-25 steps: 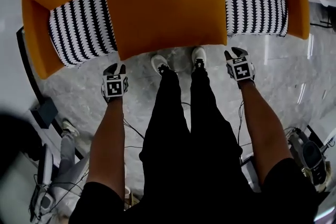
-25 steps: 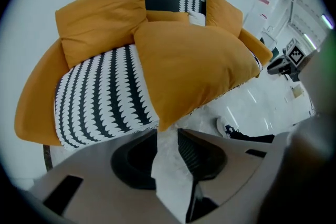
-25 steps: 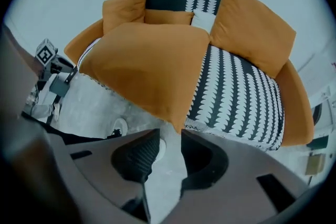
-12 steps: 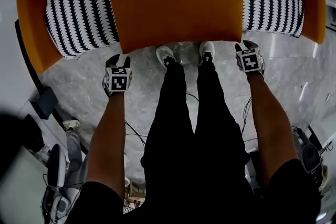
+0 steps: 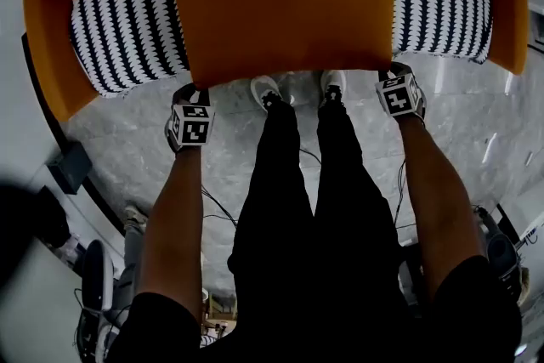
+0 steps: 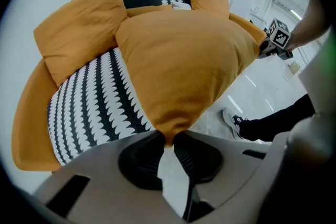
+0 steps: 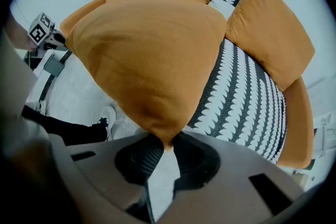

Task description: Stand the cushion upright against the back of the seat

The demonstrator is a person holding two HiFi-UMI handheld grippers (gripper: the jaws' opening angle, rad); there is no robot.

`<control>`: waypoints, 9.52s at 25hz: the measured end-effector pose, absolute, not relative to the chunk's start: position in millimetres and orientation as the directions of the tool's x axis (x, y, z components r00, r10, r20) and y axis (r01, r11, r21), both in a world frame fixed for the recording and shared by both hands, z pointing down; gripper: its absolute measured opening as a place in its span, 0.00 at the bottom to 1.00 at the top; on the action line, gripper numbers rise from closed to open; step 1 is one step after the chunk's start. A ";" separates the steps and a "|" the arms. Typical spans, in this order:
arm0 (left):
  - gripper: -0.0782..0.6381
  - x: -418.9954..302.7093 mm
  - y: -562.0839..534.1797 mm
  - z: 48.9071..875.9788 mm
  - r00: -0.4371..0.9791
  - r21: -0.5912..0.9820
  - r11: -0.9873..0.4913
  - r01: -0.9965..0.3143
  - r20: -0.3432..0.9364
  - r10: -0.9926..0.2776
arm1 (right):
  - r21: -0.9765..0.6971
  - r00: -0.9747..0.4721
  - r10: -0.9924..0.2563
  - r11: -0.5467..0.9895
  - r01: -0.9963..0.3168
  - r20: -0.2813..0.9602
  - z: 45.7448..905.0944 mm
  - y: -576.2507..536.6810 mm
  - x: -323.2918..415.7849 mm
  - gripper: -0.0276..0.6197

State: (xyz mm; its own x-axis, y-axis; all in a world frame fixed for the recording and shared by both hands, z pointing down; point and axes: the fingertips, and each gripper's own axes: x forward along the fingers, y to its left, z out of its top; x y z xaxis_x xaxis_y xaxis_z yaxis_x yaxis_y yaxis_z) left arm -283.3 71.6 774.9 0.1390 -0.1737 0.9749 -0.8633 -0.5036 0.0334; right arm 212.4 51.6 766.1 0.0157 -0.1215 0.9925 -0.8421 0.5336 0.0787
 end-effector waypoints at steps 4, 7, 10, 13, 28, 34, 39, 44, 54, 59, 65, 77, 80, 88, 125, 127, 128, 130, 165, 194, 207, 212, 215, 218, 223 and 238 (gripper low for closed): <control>0.18 -275.5 66.8 755.8 0.174 0.082 -0.422 -0.903 0.967 -0.184 | 0.062 -0.011 -0.135 0.527 -0.847 0.991 750.6 50.0 214.1 0.14; 0.17 -273.5 62.8 738.1 0.176 0.081 -0.419 -0.904 0.965 -0.194 | 0.052 -0.039 -0.159 0.531 -0.846 0.987 731.2 44.5 214.4 0.14; 0.17 -270.5 53.7 721.8 0.190 0.083 -0.422 -0.903 0.958 -0.217 | 0.045 -0.063 -0.188 0.522 -0.851 0.980 708.7 36.6 217.0 0.14; 0.16 -268.7 46.5 700.6 0.203 0.092 -0.417 -0.904 0.952 -0.230 | 0.041 -0.077 -0.212 0.502 -0.864 0.974 686.4 33.0 219.7 0.13; 0.16 -275.8 19.1 612.5 0.312 0.177 -0.406 -0.897 0.903 -0.296 | 0.030 -0.111 -0.364 0.360 -0.932 0.925 579.5 10.3 211.9 0.13; 0.16 -275.2 4.8 573.8 0.341 0.210 -0.358 -0.910 0.870 -0.357 | 0.005 -0.117 -0.470 0.251 -0.968 0.875 530.7 -1.8 211.0 0.13; 0.16 -273.8 -15.6 539.5 0.374 0.247 -0.322 -0.914 0.822 -0.429 | -0.020 -0.121 -0.537 0.190 -0.982 0.835 498.1 -14.8 212.9 0.13; 0.16 -275.9 -33.5 511.2 0.392 0.313 -0.238 -0.919 0.773 -0.498 | -0.074 -0.133 -0.607 0.122 -0.990 0.783 463.9 -34.8 206.1 0.13; 0.16 -279.2 -65.0 467.9 0.413 0.332 -0.245 -0.911 0.718 -0.560 | -0.100 -0.145 -0.689 0.105 -0.989 0.710 412.9 -66.9 200.6 0.12; 0.16 -271.1 -86.4 456.2 0.422 0.342 -0.248 -0.906 0.701 -0.575 | -0.110 -0.154 -0.712 0.109 -0.988 0.685 396.1 -87.6 207.9 0.12; 0.16 -250.4 -123.0 441.6 0.426 0.334 -0.265 -0.905 0.686 -0.590 | -0.113 -0.160 -0.732 0.113 -0.987 0.662 384.0 -126.4 230.1 0.12; 0.16 -231.0 -216.8 429.0 0.380 0.302 -0.231 -0.925 0.688 -0.619 | -0.135 -0.214 -0.733 0.167 -0.977 0.646 382.4 -233.4 251.7 0.12; 0.16 -227.9 -237.0 428.6 0.365 0.292 -0.221 -0.931 0.695 -0.620 | -0.146 -0.225 -0.723 0.171 -0.974 0.653 387.9 -254.4 255.1 0.12; 0.16 -224.9 -275.7 435.5 0.321 0.268 -0.180 -0.946 0.724 -0.610 | -0.180 -0.268 -0.692 0.199 -0.963 0.671 406.6 -300.1 259.0 0.12; 0.16 -221.9 -452.1 497.9 0.287 0.269 -0.122 -0.955 0.746 -0.601 | -0.155 -0.235 -0.600 0.183 -0.971 0.765 484.9 -471.2 264.4 0.13; 0.16 -222.7 -455.7 501.0 0.285 0.267 -0.121 -0.956 0.750 -0.597 | -0.154 -0.234 -0.584 0.184 -0.971 0.777 491.4 -475.5 263.2 0.13; 0.16 -222.6 -457.7 501.1 0.282 0.261 -0.123 -0.957 0.753 -0.595 | -0.156 -0.236 -0.579 0.185 -0.970 0.781 493.3 -478.1 262.5 0.13; 0.16 -221.4 -461.3 502.9 0.275 0.247 -0.130 -0.960 0.760 -0.588 | -0.155 -0.235 -0.568 0.187 -0.970 0.789 497.1 -483.5 262.9 0.13; 0.21 -225.0 -368.7 442.0 0.200 0.179 -0.104 -0.978 0.696 -0.690 | -0.202 -0.308 -0.669 0.234 -0.951 0.677 443.1 -462.0 269.6 0.26; 0.13 -80.5 -175.6 240.2 0.671 0.330 -0.586 -0.740 0.424 -0.609 | -0.473 -0.730 -0.607 0.567 -0.675 0.314 232.1 -190.0 49.2 0.10; 0.13 -116.4 -68.5 210.4 0.715 0.323 -0.639 -0.698 0.352 -0.604 | -0.376 -0.670 -0.685 0.563 -0.736 0.286 203.2 -63.9 15.0 0.10; 0.13 -113.7 -36.2 209.7 0.735 0.305 -0.672 -0.675 0.356 -0.577 | -0.336 -0.643 -0.718 0.555 -0.761 0.268 189.7 -32.6 16.9 0.10; 0.13 -112.6 -22.3 210.7 0.735 0.302 -0.675 -0.673 0.368 -0.569 | -0.334 -0.649 -0.719 0.565 -0.755 0.251 182.4 -24.9 16.1 0.10; 0.13 -108.1 -20.6 205.1 0.726 0.289 -0.669 -0.684 0.361 -0.586 | -0.328 -0.662 -0.709 0.582 -0.744 0.244 178.7 -26.6 20.2 0.10; 0.13 -95.2 -28.8 197.7 0.701 0.282 -0.644 -0.711 0.362 -0.615 | -0.326 -0.692 -0.679 0.614 -0.719 0.246 173.0 -35.2 35.3 0.10; 0.13 -40.6 -34.5 185.6 0.663 0.260 -0.612 -0.747 0.352 -0.660 | -0.325 -0.705 -0.660 0.628 -0.707 0.260 169.4 -38.9 101.3 0.10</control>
State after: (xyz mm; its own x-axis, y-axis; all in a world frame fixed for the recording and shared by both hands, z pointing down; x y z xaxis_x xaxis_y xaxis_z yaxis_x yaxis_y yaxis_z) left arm -40.6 -34.5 185.6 0.6635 -0.6601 0.3522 -0.7469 -0.6120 0.2599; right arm 101.3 -38.9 169.4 -0.7050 -0.6599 0.2599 -0.7074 0.6276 -0.3252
